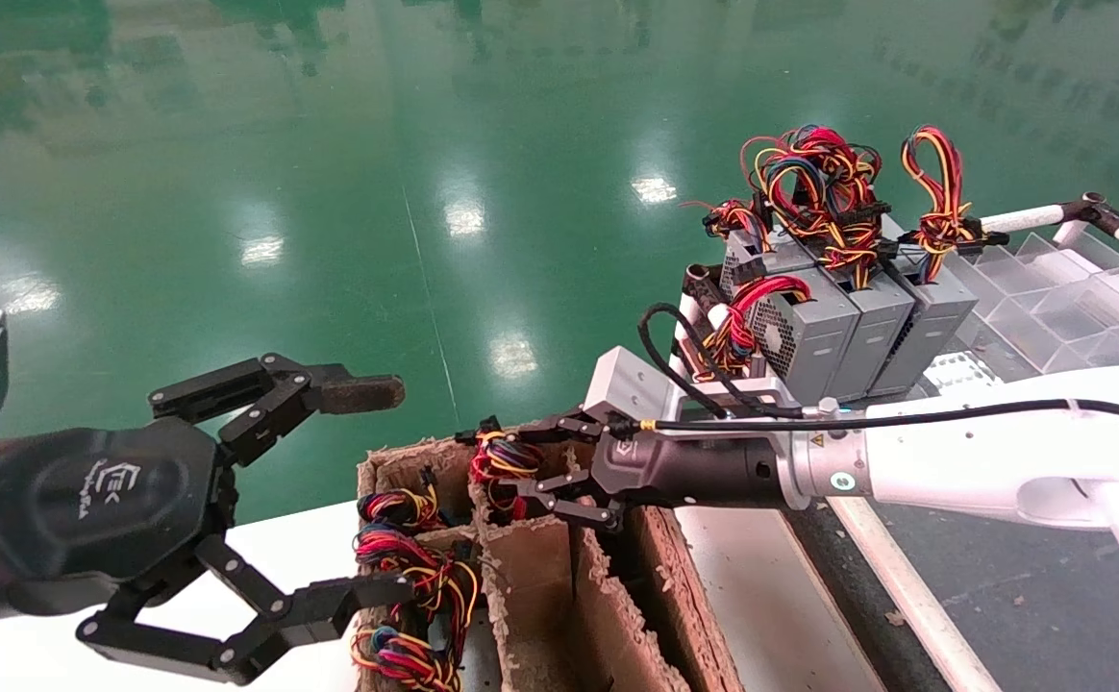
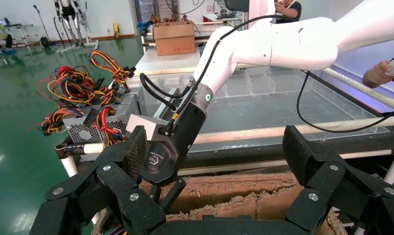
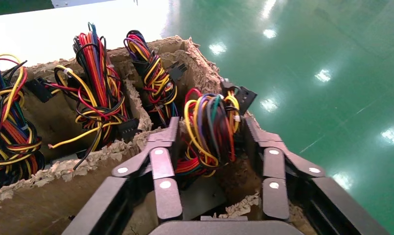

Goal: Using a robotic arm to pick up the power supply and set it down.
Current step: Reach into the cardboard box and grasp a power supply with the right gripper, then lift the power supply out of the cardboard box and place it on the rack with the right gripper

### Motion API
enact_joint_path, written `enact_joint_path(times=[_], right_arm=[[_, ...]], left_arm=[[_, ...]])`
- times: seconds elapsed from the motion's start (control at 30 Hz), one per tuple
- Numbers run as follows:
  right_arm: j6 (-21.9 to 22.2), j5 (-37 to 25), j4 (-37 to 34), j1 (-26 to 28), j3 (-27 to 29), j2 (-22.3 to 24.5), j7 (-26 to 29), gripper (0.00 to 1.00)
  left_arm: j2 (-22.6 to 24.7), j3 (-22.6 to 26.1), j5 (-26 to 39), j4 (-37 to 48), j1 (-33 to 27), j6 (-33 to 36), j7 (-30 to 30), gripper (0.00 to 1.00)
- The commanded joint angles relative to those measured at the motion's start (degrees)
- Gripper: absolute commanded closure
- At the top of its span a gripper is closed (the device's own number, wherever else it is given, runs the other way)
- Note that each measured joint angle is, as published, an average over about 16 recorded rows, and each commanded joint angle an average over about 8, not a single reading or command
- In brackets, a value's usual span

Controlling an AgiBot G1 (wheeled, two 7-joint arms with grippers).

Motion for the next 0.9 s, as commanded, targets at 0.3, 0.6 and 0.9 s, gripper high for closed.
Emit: enact_joint_path(times=[0.3, 0.6, 0.9], right_arm=[[0.7, 0.2, 1.6, -1.4, 0.3, 1.0, -0.5, 1.00], [1.5, 2.4, 4.5, -3.3, 2.0, 2.3, -1.4, 1.00], [3.6, 8.1, 11.3, -5.1, 7.1, 6.1, -2.4, 1.00]], left_arm=[[0.0, 0.0, 0.0, 0.0, 0.0, 0.0, 0.0, 0.00], [0.0, 0.0, 0.0, 0.0, 0.0, 0.0, 0.0, 0.00], [0.0, 0.0, 0.0, 0.0, 0.0, 0.0, 0.0, 0.00]])
